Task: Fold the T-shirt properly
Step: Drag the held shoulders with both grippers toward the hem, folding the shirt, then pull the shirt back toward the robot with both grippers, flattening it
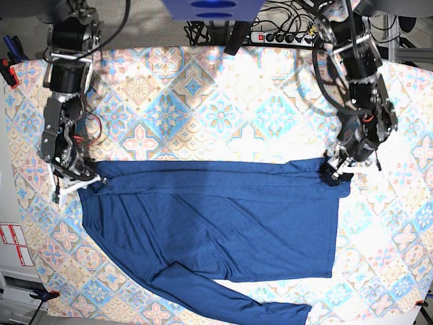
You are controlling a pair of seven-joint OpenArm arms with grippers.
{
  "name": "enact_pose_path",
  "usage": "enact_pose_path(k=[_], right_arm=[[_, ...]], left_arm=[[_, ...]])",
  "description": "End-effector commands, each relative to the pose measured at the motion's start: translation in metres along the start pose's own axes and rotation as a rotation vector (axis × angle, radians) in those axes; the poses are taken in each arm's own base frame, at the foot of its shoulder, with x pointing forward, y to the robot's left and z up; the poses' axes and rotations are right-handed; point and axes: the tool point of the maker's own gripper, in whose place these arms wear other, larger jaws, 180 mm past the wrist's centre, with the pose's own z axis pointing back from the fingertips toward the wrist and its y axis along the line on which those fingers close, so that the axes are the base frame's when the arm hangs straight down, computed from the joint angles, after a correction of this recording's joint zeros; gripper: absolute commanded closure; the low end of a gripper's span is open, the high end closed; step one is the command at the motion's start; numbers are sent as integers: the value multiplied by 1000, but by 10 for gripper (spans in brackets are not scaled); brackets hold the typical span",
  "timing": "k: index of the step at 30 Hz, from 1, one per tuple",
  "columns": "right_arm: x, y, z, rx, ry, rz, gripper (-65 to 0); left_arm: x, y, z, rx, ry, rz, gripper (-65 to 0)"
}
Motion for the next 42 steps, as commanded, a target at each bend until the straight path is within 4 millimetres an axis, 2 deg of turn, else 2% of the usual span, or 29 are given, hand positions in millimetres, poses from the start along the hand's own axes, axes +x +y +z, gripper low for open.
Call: enact_pose_path(k=[1, 4, 11, 17, 21, 26, 31, 33, 37, 39, 42], right_arm=[[29, 0, 10, 11, -84, 18, -184], [31, -3, 17, 8, -104, 36, -185], [29, -4, 14, 6, -95, 32, -224], [29, -3, 14, 7, -95, 31, -224], [29, -3, 14, 7, -95, 31, -224], [29, -3, 14, 7, -95, 31, -223], [29, -3, 14, 7, -95, 31, -223], [29, -3, 14, 7, -95, 31, -221], [29, -3, 14, 7, -95, 31, -221], [29, -3, 14, 7, -95, 31, -221], [29, -3, 14, 7, -95, 31, -221]], left_arm=[[23, -11, 9, -32, -63, -41, -366], [17, -12, 22, -28, -68, -80, -366], [-4, -4, 13, -17, -25, -29, -366], [-13, -7, 9, -22, -17, -8, -366], [-27, 3, 2, -7, 21, 37, -366], [-34, -1, -3, -15, 31, 55, -365], [-27, 0, -5, -12, -18, 66, -365], [-21, -7, -14, -26, -25, 79, -365], [-22, -10, -31, -33, 2, 129, -363], [-16, -13, -36, -37, -18, 141, -329], [-13, -19, -39, -48, -19, 136, -216]])
